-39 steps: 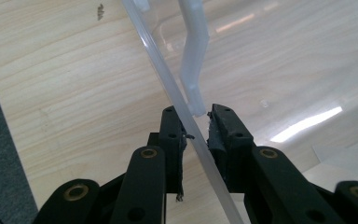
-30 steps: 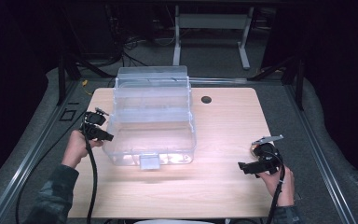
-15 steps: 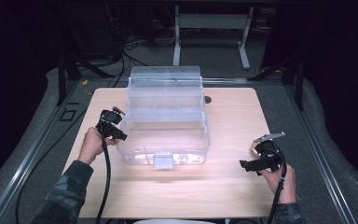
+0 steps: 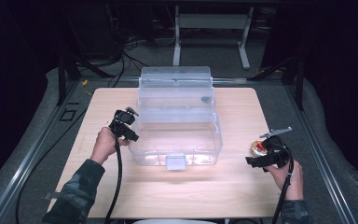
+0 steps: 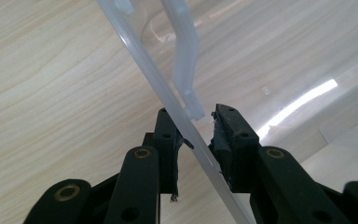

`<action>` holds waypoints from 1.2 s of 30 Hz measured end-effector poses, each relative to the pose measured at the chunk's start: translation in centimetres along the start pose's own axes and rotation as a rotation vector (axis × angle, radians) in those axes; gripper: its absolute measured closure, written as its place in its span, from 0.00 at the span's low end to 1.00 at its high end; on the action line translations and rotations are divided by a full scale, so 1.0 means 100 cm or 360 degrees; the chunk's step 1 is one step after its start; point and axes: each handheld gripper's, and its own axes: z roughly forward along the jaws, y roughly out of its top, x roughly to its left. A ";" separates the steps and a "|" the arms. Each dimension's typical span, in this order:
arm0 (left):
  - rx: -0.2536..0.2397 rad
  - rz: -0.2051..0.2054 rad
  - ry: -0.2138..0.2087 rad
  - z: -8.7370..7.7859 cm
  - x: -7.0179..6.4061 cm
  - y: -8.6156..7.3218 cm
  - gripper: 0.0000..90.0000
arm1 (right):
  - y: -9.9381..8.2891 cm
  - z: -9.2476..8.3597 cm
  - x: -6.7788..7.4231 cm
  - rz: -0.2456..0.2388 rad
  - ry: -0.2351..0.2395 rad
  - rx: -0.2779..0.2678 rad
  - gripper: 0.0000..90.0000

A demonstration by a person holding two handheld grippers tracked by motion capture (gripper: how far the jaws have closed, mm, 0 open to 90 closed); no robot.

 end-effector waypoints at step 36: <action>-0.0089 0.0137 -0.0220 0.006 -0.023 0.018 0.38 | 0.024 0.013 -0.020 -0.0062 -0.0023 0.0068 0.10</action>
